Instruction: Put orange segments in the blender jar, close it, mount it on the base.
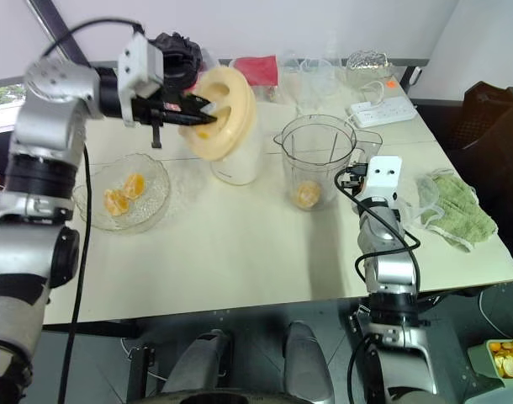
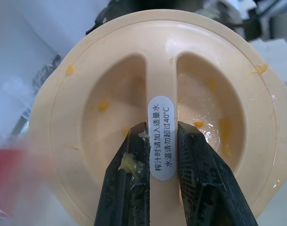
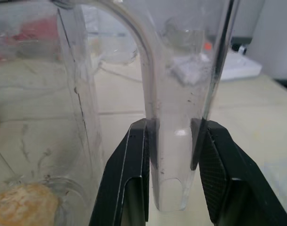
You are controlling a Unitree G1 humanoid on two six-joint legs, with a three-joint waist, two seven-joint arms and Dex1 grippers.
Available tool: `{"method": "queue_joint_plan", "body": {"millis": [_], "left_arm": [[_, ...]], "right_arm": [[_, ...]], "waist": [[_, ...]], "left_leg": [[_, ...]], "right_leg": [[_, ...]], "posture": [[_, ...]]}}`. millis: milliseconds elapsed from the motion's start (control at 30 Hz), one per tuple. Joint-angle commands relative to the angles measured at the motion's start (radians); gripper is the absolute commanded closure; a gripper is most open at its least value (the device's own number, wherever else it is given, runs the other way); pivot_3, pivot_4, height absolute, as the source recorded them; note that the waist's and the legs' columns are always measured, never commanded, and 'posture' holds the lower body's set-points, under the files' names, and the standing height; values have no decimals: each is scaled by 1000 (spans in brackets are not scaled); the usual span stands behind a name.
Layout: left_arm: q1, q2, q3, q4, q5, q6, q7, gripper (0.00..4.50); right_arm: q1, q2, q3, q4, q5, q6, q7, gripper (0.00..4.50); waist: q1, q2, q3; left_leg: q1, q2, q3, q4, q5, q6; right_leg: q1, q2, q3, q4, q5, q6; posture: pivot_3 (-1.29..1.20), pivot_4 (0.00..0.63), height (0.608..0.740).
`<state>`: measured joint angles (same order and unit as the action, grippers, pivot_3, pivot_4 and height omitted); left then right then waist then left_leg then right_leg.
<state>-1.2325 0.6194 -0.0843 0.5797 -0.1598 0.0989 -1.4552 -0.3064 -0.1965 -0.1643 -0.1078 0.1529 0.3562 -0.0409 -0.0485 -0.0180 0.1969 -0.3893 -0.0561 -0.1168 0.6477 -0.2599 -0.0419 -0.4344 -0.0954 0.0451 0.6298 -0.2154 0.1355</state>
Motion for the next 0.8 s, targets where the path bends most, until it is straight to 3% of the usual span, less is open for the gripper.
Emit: {"method": "queue_joint_plan", "body": {"millis": [33,133,267,400,800], "left_arm": [[-72,38,34,42,-34,-3,-55,4246],[-130,38,20,102,-25,-31,-84,4246],[-168,11,5,157,-23,-60,-118,4246],[-183,-5,-25,173,-30,-70,-158,4246],[-197,-53,-270,140,-190,-62,-159,4246]], "right_arm": [[47,48,30,-262,15,57,-31,3627],[150,96,113,-408,3,96,-33,3627],[199,102,173,-434,-28,115,-19,3627],[231,105,217,-403,-55,90,-6,3627],[293,114,255,-196,-136,-89,24,3627]], "waist": [[0,0,0],[3,0,0],[5,0,0],[4,0,0],[1,0,0]], "left_leg": [[0,0,0,0,0,0],[0,0,0,0,0,0],[0,0,0,1,0,0],[0,0,0,2,0,0],[0,0,0,2,0,0]], "right_leg": [[0,0,0,0,0,0],[0,1,0,1,0,0],[1,0,1,0,0,0],[1,0,1,0,0,0],[1,1,1,0,0,0]], "posture": [[0,150,740],[0,150,740],[0,150,740],[0,150,740],[0,150,740]]}}
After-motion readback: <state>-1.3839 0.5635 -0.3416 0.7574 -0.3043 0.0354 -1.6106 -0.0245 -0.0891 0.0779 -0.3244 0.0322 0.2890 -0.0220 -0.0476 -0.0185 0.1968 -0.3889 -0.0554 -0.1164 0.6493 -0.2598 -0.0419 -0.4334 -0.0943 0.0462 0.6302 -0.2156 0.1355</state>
